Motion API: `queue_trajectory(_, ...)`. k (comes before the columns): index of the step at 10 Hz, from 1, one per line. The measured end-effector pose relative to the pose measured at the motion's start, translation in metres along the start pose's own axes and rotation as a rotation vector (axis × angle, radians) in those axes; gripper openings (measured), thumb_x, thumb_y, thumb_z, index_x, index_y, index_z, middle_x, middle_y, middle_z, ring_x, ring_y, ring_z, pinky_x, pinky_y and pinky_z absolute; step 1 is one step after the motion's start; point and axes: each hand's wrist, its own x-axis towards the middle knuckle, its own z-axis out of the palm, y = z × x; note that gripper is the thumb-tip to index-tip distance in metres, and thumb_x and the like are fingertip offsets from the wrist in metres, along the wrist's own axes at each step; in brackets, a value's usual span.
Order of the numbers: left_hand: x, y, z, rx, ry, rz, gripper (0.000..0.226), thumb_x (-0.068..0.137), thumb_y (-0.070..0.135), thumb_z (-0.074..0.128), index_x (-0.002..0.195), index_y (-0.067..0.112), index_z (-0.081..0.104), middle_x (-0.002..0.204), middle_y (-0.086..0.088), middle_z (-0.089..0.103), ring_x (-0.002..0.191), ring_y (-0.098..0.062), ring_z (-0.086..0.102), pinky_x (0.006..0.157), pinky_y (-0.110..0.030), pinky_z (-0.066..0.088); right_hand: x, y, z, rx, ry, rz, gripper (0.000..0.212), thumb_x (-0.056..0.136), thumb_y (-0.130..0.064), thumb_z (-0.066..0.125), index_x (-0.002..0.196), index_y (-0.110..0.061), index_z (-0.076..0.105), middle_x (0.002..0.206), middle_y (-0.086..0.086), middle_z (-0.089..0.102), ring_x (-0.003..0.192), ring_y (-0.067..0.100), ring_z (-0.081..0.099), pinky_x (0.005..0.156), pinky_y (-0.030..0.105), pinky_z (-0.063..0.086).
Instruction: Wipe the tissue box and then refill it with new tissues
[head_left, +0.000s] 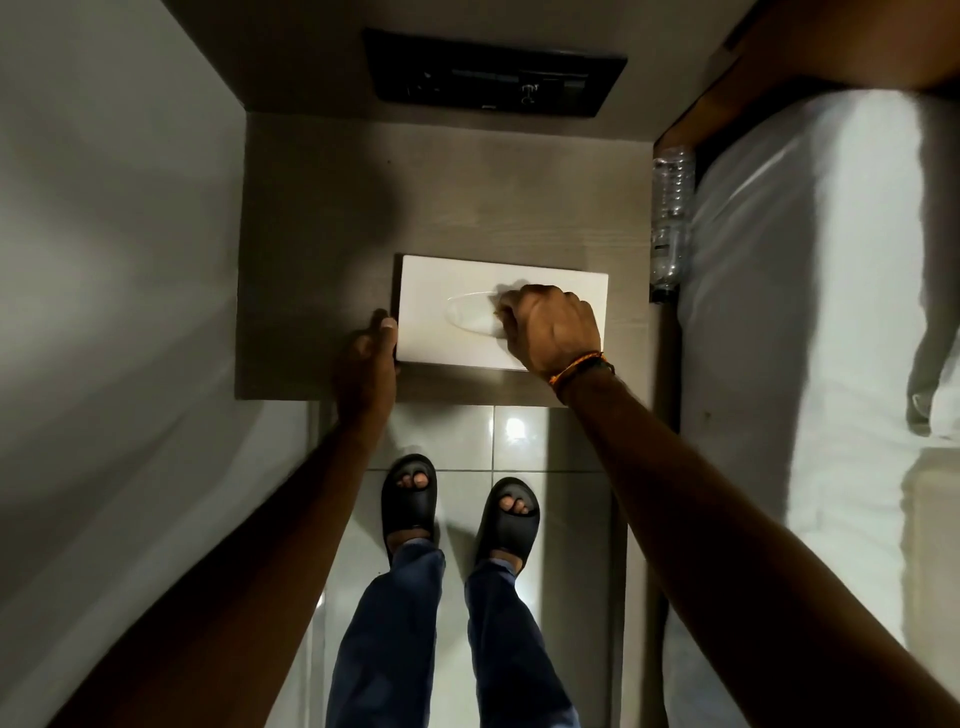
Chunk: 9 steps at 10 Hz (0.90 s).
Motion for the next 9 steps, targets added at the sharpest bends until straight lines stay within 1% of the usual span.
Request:
queue_trajectory(1,-0.004,0.004,0.002,-0.004,-0.011,0.021,0.035,0.091,0.062,0.055,0.085,0.029,0.065,0.080,0.005,0.068,0.079,-0.022,0.070,0.070,-0.039,0.055,-0.007,-0.003,-0.006,0.045,0.071,-0.024,0.027,0.099,-0.034,0.050,0.113,-0.023,0.070,0.108,0.007,0.074,0.092,0.039,0.070,0.078,0.042,0.054)
queue_trajectory(2,-0.004,0.008,0.003,0.004,-0.002,0.013,0.034,0.092,0.059,0.058,0.091,0.027,0.068,0.082,0.000,0.070,0.083,-0.026,0.071,0.076,-0.044,0.058,-0.012,-0.004,-0.008,0.062,0.093,-0.042,0.028,0.101,-0.035,0.048,0.114,-0.025,0.070,0.108,0.005,0.073,0.092,0.038,0.070,0.077,0.042,0.054)
queue_trajectory(3,-0.005,0.010,0.003,0.016,0.000,0.005,0.035,0.091,0.060,0.057,0.089,0.027,0.068,0.081,0.000,0.070,0.083,-0.027,0.072,0.078,-0.047,0.059,-0.016,-0.004,-0.009,0.075,0.098,-0.043,0.029,0.102,-0.037,0.045,0.115,-0.025,0.068,0.107,0.003,0.071,0.091,0.036,0.070,0.075,0.041,0.054)
queue_trajectory(4,-0.007,0.011,0.001,0.023,-0.003,0.004,0.035,0.089,0.063,0.056,0.079,0.030,0.064,0.079,0.004,0.069,0.080,-0.024,0.071,0.076,-0.045,0.059,-0.018,-0.003,-0.010,0.098,0.142,-0.044,0.027,0.101,-0.036,0.047,0.111,-0.025,0.069,0.102,0.002,0.071,0.086,0.035,0.069,0.071,0.037,0.051)
queue_trajectory(5,-0.010,0.014,-0.002,0.034,-0.010,-0.003,0.038,0.088,0.064,0.055,0.077,0.029,0.064,0.079,0.002,0.069,0.081,-0.026,0.071,0.075,-0.045,0.059,-0.019,-0.003,-0.012,0.118,0.185,-0.034,0.026,0.101,-0.035,0.048,0.107,-0.024,0.071,0.097,0.002,0.072,0.081,0.035,0.069,0.068,0.035,0.047)
queue_trajectory(6,-0.009,0.014,-0.002,0.045,-0.014,0.003,0.039,0.088,0.065,0.055,0.076,0.028,0.063,0.083,0.000,0.070,0.083,-0.025,0.071,0.079,-0.047,0.059,-0.020,-0.002,-0.012,0.133,0.202,-0.045,0.026,0.101,-0.035,0.049,0.107,-0.023,0.072,0.096,0.003,0.072,0.081,0.034,0.069,0.070,0.036,0.051)
queue_trajectory(7,-0.010,0.016,-0.002,0.060,-0.018,0.014,0.040,0.090,0.064,0.054,0.081,0.026,0.064,0.088,-0.003,0.072,0.085,-0.026,0.071,0.082,-0.049,0.060,-0.020,-0.001,-0.012,0.148,0.194,-0.042,0.026,0.101,-0.036,0.052,0.107,-0.023,0.074,0.094,0.004,0.073,0.081,0.034,0.069,0.070,0.037,0.052)
queue_trajectory(8,-0.010,0.015,-0.003,0.047,-0.016,0.043,0.037,0.093,0.060,0.055,0.091,0.025,0.068,0.091,-0.004,0.073,0.087,-0.025,0.071,0.083,-0.047,0.059,-0.022,0.001,-0.011,0.206,0.203,-0.044,0.026,0.100,-0.039,0.058,0.104,-0.022,0.078,0.090,0.005,0.074,0.080,0.034,0.070,0.067,0.037,0.054)
queue_trajectory(9,-0.012,0.015,-0.002,0.043,0.060,0.140,0.037,0.095,0.054,0.057,0.095,0.020,0.072,0.083,0.001,0.070,0.082,-0.022,0.070,0.073,-0.034,0.057,-0.023,0.012,-0.018,0.390,0.382,0.053,0.023,0.097,-0.039,0.066,0.103,-0.024,0.081,0.086,0.004,0.076,0.076,0.029,0.071,0.068,0.039,0.057)
